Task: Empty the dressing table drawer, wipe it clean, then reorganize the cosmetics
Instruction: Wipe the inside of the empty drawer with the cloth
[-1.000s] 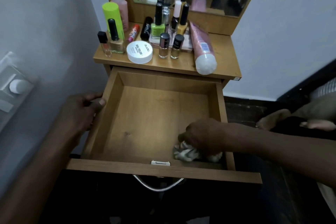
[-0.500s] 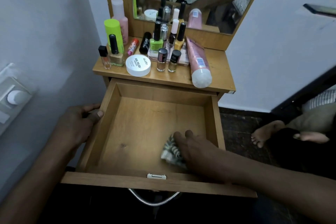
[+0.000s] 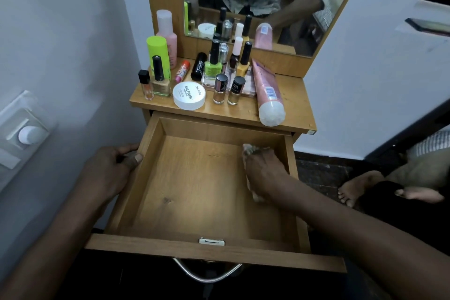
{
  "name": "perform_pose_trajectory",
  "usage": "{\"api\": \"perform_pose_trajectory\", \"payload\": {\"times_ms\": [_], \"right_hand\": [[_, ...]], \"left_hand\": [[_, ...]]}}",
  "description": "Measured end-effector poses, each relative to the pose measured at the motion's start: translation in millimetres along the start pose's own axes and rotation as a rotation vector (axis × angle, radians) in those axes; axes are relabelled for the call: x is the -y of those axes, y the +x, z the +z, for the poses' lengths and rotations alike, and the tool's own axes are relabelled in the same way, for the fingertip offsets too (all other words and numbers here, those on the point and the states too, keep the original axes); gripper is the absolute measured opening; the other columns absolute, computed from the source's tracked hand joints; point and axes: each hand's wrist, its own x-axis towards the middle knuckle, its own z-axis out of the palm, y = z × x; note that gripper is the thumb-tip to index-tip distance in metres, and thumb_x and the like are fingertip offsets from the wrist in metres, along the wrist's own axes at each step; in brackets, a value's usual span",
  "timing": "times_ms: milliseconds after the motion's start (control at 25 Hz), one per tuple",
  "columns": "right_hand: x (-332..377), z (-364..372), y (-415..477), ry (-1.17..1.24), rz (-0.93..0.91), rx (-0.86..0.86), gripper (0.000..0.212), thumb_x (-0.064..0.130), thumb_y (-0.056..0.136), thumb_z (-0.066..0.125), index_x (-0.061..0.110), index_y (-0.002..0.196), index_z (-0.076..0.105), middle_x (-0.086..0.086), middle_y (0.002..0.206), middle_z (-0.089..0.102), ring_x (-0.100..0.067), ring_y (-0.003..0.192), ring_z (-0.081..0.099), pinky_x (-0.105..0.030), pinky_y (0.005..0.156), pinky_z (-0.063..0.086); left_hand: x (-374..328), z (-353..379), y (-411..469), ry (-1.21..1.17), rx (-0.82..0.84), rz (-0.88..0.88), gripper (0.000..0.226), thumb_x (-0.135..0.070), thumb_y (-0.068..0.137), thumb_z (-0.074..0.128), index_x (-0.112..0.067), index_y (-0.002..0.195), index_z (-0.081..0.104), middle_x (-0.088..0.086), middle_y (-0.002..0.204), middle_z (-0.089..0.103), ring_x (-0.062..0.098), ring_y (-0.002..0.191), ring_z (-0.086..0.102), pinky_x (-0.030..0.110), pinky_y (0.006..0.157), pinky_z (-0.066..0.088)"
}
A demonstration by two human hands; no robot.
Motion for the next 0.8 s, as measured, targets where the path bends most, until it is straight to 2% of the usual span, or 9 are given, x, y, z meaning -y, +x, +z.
{"api": "perform_pose_trajectory", "payload": {"times_ms": [80,200,280,400,480,560,600,720,800], "right_hand": [[3,-1,17,-0.090,-0.035,-0.014,0.027,0.014,0.100,0.048,0.005,0.123,0.056,-0.016,0.122,0.060,-0.031,0.111,0.059,-0.038,0.091,0.047],[23,34,-3,-0.207,-0.245,0.135,0.027,0.017,0.102,0.044,0.004,0.124,0.053,-0.015,0.112,0.058,-0.026,0.108,0.059,-0.039,0.097,0.049],[16,37,-6,-0.254,-0.192,0.239,0.027,0.018,0.102,0.046,0.002,0.122,0.055,-0.013,0.099,0.058,-0.027,0.108,0.061,-0.038,0.097,0.050],[2,24,15,-0.295,-0.112,0.046,0.026,0.018,0.096,0.057,0.004,0.118,0.056,-0.015,0.112,0.060,-0.027,0.102,0.061,-0.039,0.092,0.051],[11,14,13,-0.296,-0.262,-0.119,0.030,0.018,0.096,0.058,0.007,0.124,0.056,-0.016,0.119,0.058,-0.028,0.105,0.059,-0.039,0.092,0.051],[23,19,-10,-0.173,-0.522,-0.261,0.034,0.022,0.094,0.062,0.013,0.127,0.058,-0.013,0.122,0.057,-0.023,0.103,0.061,-0.032,0.087,0.051],[26,19,-28,-0.048,-0.594,-0.215,0.034,0.025,0.094,0.061,0.015,0.127,0.059,-0.012,0.123,0.055,-0.021,0.099,0.063,-0.028,0.083,0.051],[9,27,-55,0.148,-0.591,0.081,0.044,0.029,0.099,0.053,0.025,0.142,0.044,-0.008,0.131,0.043,-0.024,0.101,0.058,-0.031,0.082,0.049],[-7,30,-29,0.154,-0.559,-0.036,0.048,0.031,0.099,0.054,0.030,0.144,0.036,-0.006,0.131,0.044,-0.020,0.099,0.054,-0.023,0.076,0.048]], "left_hand": [[-2,0,0,-0.004,-0.003,0.005,0.028,-0.024,0.098,0.058,-0.050,0.102,0.066,0.003,0.104,0.072,0.025,0.093,0.067,0.050,0.089,0.054],[0,1,-1,0.005,-0.003,0.015,0.030,-0.023,0.098,0.057,-0.039,0.122,0.065,0.006,0.107,0.071,0.026,0.096,0.066,0.050,0.091,0.053],[2,1,1,0.007,0.002,0.020,0.032,-0.022,0.099,0.056,-0.035,0.126,0.064,0.006,0.110,0.071,0.027,0.098,0.066,0.050,0.092,0.052],[2,1,2,0.004,-0.001,0.019,0.032,-0.019,0.099,0.057,-0.034,0.125,0.065,0.006,0.109,0.072,0.026,0.097,0.067,0.050,0.092,0.053],[1,1,0,0.006,-0.010,0.020,0.031,-0.018,0.098,0.057,-0.033,0.125,0.066,0.006,0.109,0.072,0.026,0.096,0.067,0.050,0.091,0.053],[0,1,0,0.003,-0.008,0.015,0.032,-0.018,0.098,0.057,-0.032,0.126,0.066,0.006,0.110,0.071,0.026,0.097,0.066,0.050,0.092,0.053],[0,1,0,0.001,-0.009,0.010,0.032,-0.019,0.098,0.057,-0.032,0.126,0.065,0.006,0.111,0.070,0.026,0.098,0.066,0.051,0.093,0.053],[1,1,0,-0.003,-0.003,0.002,0.032,-0.019,0.099,0.056,-0.032,0.127,0.064,0.004,0.109,0.069,0.024,0.099,0.065,0.049,0.093,0.052],[0,3,-1,0.001,-0.015,0.008,0.032,-0.018,0.099,0.056,-0.031,0.127,0.065,0.001,0.103,0.069,0.019,0.095,0.064,0.044,0.091,0.052]]}}
